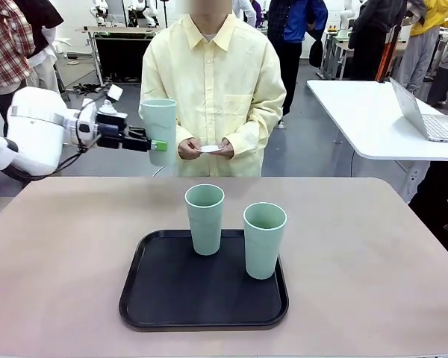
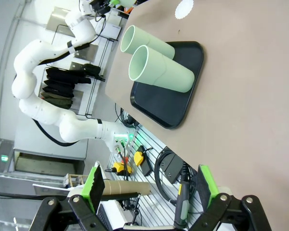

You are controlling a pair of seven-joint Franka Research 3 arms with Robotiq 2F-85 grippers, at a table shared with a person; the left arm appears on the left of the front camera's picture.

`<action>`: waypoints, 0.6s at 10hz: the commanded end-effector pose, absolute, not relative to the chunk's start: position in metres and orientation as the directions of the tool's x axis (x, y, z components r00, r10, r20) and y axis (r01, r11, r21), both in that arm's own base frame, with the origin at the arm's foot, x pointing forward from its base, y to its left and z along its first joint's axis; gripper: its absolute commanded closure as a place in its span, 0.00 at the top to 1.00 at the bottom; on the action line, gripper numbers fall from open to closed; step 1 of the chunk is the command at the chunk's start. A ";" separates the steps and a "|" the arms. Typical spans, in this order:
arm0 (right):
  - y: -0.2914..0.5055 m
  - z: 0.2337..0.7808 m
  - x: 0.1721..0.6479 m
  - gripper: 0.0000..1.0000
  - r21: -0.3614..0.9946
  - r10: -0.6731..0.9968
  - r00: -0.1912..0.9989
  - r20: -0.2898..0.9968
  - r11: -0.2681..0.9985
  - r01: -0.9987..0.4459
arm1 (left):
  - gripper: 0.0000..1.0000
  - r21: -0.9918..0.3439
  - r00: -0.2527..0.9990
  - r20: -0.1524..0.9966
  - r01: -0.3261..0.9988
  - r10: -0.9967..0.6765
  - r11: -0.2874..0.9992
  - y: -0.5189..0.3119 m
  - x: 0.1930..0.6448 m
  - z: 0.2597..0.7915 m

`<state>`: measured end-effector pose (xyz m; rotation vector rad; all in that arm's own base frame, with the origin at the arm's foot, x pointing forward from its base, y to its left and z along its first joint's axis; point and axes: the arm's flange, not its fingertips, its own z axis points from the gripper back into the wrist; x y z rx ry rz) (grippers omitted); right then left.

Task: Place coasters on the table and set cups on them.
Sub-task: Pick up one Reusable plastic cup and place it on a coaster set by the human.

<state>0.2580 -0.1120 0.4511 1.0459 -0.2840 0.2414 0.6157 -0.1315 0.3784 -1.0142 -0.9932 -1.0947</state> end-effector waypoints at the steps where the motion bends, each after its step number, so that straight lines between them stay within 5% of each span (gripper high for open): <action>1: -0.112 0.452 0.262 1.00 0.821 0.045 0.928 0.371 0.451 -0.350 | 0.85 -0.057 0.080 0.958 0.994 -0.275 0.090 -0.154 0.627 0.369; 6: -0.112 0.452 0.262 1.00 0.821 0.045 0.928 0.371 0.451 -0.350 | 0.85 0.030 -0.011 0.967 0.997 -0.255 0.070 -0.194 0.637 0.353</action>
